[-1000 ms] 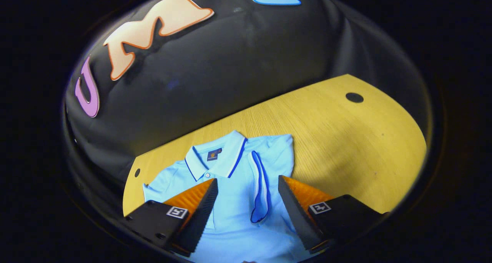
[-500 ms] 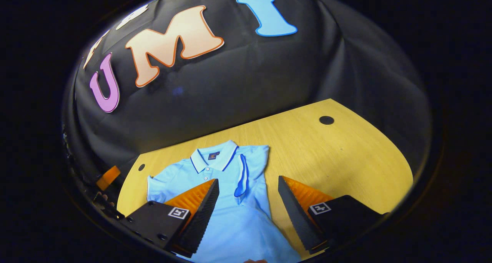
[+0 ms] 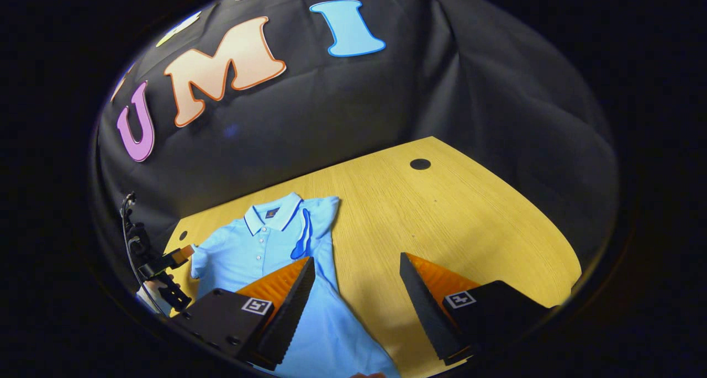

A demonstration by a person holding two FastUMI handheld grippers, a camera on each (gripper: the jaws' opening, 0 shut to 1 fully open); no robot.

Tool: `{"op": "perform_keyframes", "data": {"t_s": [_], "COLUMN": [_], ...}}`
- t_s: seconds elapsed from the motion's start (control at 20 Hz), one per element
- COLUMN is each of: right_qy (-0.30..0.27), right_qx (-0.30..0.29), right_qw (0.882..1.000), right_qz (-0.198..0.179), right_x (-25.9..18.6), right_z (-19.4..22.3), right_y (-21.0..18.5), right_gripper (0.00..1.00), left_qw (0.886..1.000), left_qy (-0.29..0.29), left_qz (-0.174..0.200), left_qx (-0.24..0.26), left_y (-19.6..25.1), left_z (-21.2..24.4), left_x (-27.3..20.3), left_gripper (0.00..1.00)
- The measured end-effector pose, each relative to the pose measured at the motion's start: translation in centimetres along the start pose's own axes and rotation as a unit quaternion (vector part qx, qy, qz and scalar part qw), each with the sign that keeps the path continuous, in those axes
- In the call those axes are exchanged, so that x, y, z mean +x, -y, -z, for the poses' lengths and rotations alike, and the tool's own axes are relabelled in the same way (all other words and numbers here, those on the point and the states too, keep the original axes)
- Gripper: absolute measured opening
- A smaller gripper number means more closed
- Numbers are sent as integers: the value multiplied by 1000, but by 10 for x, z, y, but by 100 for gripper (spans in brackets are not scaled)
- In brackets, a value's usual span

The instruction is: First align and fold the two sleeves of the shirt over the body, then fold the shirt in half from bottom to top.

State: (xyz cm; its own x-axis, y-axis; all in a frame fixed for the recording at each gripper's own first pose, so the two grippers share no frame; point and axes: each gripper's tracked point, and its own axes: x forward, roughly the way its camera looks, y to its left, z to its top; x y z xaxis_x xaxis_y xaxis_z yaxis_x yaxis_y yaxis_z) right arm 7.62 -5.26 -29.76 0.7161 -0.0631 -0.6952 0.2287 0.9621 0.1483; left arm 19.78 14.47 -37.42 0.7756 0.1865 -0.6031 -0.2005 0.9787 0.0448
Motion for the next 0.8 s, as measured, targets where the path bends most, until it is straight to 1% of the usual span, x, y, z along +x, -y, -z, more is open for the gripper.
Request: {"op": "perform_keyframes", "data": {"t_s": [0.15, 0.2, 0.35, 0.4, 0.45, 0.5, 0.55, 0.6, 0.65, 0.7, 0.8], "right_qy": [-1, 2, 1, 1, 1, 1, 2, 4, 8, 11, 12], "right_qx": [1, 2, 5, 6, 5, 5, 4, 4, 1, -3, -7], "right_qw": [1000, 1000, 1000, 1000, 1000, 1000, 1000, 1000, 1000, 1000, 1000], "right_qz": [0, -1, -4, -6, -7, -9, -14, -21, -22, -22, -23], "right_x": [-3, -5, -6, -7, -7, -8, -10, -13, -14, -16, -21], "right_z": [0, -1, -2, -2, -2, -1, -1, -1, -1, -1, 0], "right_y": [2, 2, 0, 0, -1, -1, -3, -7, -7, -4, -2], "right_gripper": [97, 97, 97, 97, 97, 97, 97, 97, 97, 97, 97], "left_qw": [1000, 999, 999, 999, 999, 999, 999, 998, 998, 998, 999], "left_qy": [-29, -36, -37, -38, -41, -41, -41, -39, -35, -32, -31], "left_qz": [-7, -3, -6, 0, 11, 17, 25, 33, 31, 27, 19], "left_qx": [-1, -9, -14, -15, -17, -16, -17, -24, -33, -37, -40], "left_y": [-2, 0, 1, 4, 9, 11, 14, 19, 21, 23, 24], "left_z": [20, 25, 28, 28, 28, 28, 27, 27, 26, 25, 24], "left_x": [7, 7, 8, 7, 5, 4, 5, 4, 6, 7, 5], "left_gripper": [95, 95, 97, 91, 82, 53, 44, 33, 23, 2, 0]}}
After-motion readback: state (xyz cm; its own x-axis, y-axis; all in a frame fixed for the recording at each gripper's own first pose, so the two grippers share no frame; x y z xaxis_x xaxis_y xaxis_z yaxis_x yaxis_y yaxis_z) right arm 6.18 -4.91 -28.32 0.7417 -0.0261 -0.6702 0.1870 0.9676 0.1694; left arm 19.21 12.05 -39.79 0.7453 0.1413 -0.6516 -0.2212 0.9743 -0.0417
